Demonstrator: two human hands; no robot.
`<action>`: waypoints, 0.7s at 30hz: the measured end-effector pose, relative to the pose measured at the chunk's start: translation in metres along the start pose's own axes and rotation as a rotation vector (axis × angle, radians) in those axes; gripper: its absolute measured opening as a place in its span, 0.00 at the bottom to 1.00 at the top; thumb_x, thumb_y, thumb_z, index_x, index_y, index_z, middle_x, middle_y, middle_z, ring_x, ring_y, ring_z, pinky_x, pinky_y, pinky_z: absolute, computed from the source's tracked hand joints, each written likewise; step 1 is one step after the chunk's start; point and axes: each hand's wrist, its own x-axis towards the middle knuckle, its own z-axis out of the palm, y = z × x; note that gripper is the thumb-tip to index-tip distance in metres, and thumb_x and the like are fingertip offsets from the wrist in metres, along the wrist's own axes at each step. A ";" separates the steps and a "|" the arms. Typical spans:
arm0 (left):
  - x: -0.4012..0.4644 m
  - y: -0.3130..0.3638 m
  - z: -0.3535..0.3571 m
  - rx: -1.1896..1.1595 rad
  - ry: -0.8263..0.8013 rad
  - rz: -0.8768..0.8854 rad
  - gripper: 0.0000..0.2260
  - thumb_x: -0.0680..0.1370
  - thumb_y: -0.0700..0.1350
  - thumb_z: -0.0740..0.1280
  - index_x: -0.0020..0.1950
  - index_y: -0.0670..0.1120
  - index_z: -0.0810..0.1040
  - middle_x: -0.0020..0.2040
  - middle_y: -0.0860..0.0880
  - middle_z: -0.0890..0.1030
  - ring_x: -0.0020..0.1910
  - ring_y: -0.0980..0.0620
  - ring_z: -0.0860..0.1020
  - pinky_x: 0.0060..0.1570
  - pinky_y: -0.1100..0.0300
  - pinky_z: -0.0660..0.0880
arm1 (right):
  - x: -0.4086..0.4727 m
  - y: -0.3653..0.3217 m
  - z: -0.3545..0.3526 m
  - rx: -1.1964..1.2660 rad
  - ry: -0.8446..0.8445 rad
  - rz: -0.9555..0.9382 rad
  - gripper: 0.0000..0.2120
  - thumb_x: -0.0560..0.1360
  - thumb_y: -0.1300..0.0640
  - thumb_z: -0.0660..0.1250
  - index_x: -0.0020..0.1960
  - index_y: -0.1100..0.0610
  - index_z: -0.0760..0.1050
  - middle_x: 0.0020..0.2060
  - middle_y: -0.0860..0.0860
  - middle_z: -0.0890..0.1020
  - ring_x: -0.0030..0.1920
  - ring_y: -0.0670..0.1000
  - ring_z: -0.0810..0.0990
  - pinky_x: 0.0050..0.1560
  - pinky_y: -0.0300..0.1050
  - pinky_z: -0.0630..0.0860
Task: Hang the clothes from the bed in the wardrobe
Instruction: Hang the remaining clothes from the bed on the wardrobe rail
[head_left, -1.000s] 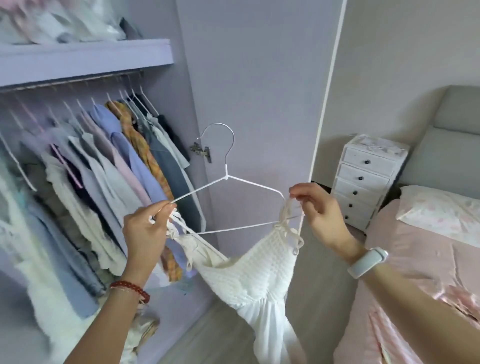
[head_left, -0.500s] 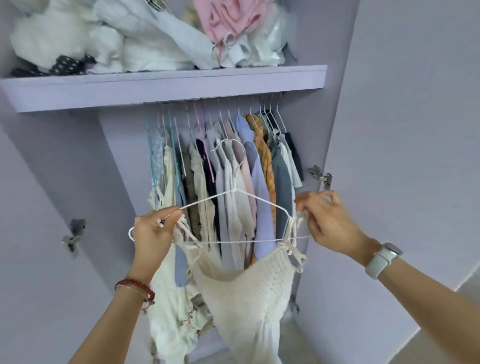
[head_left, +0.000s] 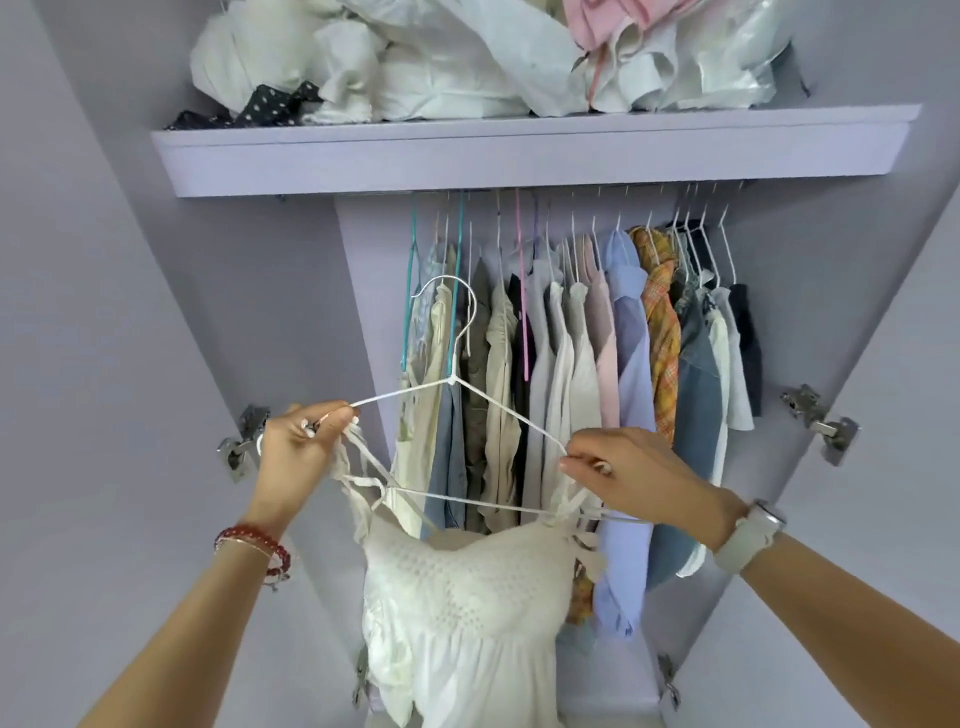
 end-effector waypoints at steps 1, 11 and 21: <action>0.004 -0.001 -0.002 0.006 0.004 0.004 0.06 0.74 0.37 0.68 0.45 0.47 0.81 0.38 0.51 0.80 0.40 0.64 0.74 0.43 0.74 0.68 | 0.008 -0.003 0.002 0.065 -0.018 -0.027 0.13 0.76 0.54 0.63 0.33 0.51 0.67 0.30 0.45 0.70 0.30 0.47 0.67 0.33 0.39 0.62; 0.052 -0.029 -0.032 0.083 0.006 -0.047 0.06 0.76 0.37 0.65 0.42 0.42 0.80 0.40 0.48 0.78 0.38 0.65 0.75 0.55 0.53 0.67 | 0.075 -0.046 0.034 0.465 -0.202 -0.086 0.05 0.77 0.59 0.58 0.51 0.50 0.69 0.22 0.46 0.67 0.25 0.45 0.62 0.29 0.37 0.62; 0.094 -0.041 -0.043 0.224 0.169 -0.025 0.16 0.78 0.42 0.63 0.66 0.44 0.71 0.64 0.41 0.71 0.65 0.46 0.69 0.65 0.56 0.62 | 0.097 -0.080 0.076 0.631 -0.046 0.058 0.11 0.77 0.64 0.59 0.44 0.48 0.70 0.21 0.45 0.69 0.23 0.42 0.63 0.27 0.31 0.61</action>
